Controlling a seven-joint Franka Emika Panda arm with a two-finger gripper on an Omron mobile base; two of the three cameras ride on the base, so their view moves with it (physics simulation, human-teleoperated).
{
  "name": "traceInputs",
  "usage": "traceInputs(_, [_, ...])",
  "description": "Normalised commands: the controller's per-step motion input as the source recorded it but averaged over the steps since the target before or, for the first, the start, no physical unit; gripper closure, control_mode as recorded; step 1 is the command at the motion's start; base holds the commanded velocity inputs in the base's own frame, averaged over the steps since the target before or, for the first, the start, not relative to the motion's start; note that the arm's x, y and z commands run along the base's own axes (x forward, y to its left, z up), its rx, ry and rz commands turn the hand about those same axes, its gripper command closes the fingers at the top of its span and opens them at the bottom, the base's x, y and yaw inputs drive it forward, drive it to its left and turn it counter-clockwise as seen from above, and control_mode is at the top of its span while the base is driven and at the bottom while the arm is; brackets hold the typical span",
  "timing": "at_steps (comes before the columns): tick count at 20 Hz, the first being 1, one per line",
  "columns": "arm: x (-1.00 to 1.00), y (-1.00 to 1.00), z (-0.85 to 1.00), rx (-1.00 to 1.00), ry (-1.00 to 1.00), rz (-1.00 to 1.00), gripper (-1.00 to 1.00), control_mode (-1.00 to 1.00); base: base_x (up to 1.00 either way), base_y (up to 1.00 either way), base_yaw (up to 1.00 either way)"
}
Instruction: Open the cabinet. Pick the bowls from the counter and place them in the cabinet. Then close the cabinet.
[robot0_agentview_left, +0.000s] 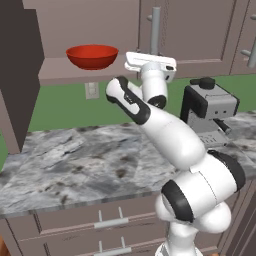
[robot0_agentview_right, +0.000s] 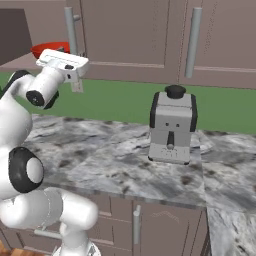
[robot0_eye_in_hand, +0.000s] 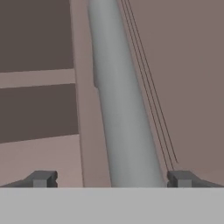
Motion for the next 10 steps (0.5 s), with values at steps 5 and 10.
traceInputs(5, [-0.26,0.00,0.19,0.00,0.06,0.00,-1.00,-1.00,0.00,0.00,0.00])
traceInputs(10, [-0.39,0.00,0.20,0.00,0.04,0.00,-1.00,-1.00,0.00,0.00,0.00])
